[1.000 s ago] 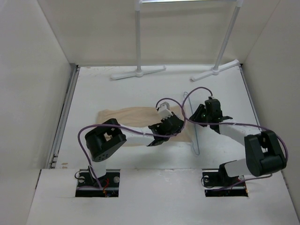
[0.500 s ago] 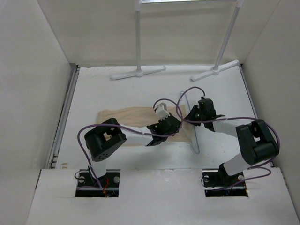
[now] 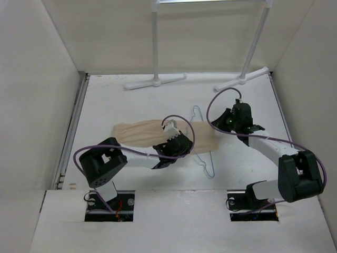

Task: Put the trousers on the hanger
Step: Place trousers on hanger

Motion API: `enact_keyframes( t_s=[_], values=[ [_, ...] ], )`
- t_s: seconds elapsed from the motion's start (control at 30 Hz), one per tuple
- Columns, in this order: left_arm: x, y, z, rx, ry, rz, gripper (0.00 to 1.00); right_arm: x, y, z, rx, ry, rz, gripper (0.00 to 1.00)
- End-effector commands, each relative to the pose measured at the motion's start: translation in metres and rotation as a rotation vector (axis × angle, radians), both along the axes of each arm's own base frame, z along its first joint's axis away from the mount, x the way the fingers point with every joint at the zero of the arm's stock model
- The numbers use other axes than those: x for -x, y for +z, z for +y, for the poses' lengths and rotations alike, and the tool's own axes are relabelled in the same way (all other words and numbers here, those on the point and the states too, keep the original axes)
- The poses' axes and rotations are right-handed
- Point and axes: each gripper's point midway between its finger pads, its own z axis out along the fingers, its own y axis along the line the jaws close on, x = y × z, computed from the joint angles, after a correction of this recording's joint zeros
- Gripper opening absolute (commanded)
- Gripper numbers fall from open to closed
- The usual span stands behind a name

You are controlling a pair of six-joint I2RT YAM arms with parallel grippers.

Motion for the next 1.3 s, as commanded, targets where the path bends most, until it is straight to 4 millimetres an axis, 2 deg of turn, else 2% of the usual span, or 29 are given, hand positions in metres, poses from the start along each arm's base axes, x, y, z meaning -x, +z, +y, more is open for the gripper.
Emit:
enact_keyframes(
  t_s=[0.0, 0.1, 0.27, 0.37, 0.43, 0.47, 0.53, 0.57, 0.6, 0.63, 0.7, 0.8, 0.87, 0.97, 1.03, 1.1, 1.2, 1.27],
  values=[
    [-0.003, 0.011, 0.023, -0.020, 0.026, -0.026, 0.00, -0.014, 0.020, -0.021, 0.017, -0.054, -0.022, 0.00],
    [-0.001, 0.011, 0.049, -0.060, 0.041, -0.030, 0.00, -0.016, 0.017, -0.045, 0.025, -0.118, -0.007, 0.00],
    [0.000, 0.014, 0.107, -0.163, 0.066, -0.032, 0.00, -0.023, 0.011, -0.077, 0.036, -0.218, 0.026, 0.00],
    [0.004, 0.025, 0.140, -0.201, 0.084, -0.041, 0.00, -0.025, 0.006, -0.088, 0.055, -0.250, 0.043, 0.00],
    [0.006, 0.033, 0.151, -0.209, 0.079, -0.050, 0.00, -0.025, 0.003, -0.089, 0.068, -0.257, 0.051, 0.01],
    [0.008, 0.038, 0.153, -0.212, 0.073, -0.055, 0.00, -0.026, 0.001, -0.093, 0.082, -0.279, 0.056, 0.05],
    [0.008, 0.050, 0.149, -0.207, 0.058, -0.073, 0.00, -0.027, -0.001, -0.097, 0.104, -0.300, 0.055, 0.23],
    [0.009, 0.058, 0.143, -0.201, 0.041, -0.090, 0.00, -0.026, 0.000, -0.092, 0.117, -0.289, 0.050, 0.42],
    [0.009, 0.067, 0.137, -0.198, 0.028, -0.107, 0.00, -0.024, 0.003, -0.086, 0.130, -0.271, 0.046, 0.55],
    [0.008, 0.076, 0.131, -0.196, 0.016, -0.123, 0.00, -0.021, 0.007, -0.084, 0.154, -0.265, 0.045, 0.64],
    [0.006, 0.094, 0.116, -0.197, -0.017, -0.159, 0.00, -0.013, 0.025, -0.079, 0.218, -0.251, 0.004, 0.70],
    [0.001, 0.114, 0.099, -0.193, -0.041, -0.195, 0.01, 0.007, 0.061, -0.056, 0.285, -0.145, -0.111, 0.71],
    [-0.003, 0.121, 0.088, -0.184, -0.054, -0.200, 0.01, 0.027, 0.080, -0.029, 0.270, -0.032, -0.202, 0.69],
    [-0.005, 0.125, 0.073, -0.175, -0.083, -0.202, 0.02, 0.070, 0.093, 0.033, 0.126, 0.228, -0.300, 0.56],
    [-0.006, 0.127, 0.065, -0.169, -0.093, -0.206, 0.02, 0.101, 0.102, 0.076, -0.024, 0.390, -0.340, 0.56],
    [-0.007, 0.129, 0.061, -0.165, -0.093, -0.212, 0.02, 0.127, 0.115, 0.110, -0.165, 0.494, -0.390, 0.61],
    [-0.009, 0.134, 0.059, -0.151, -0.078, -0.228, 0.02, 0.139, 0.127, 0.133, -0.301, 0.506, -0.440, 0.66],
    [-0.009, 0.134, 0.058, -0.146, -0.075, -0.231, 0.02, 0.139, 0.122, 0.139, -0.333, 0.497, -0.430, 0.66]
  ],
)
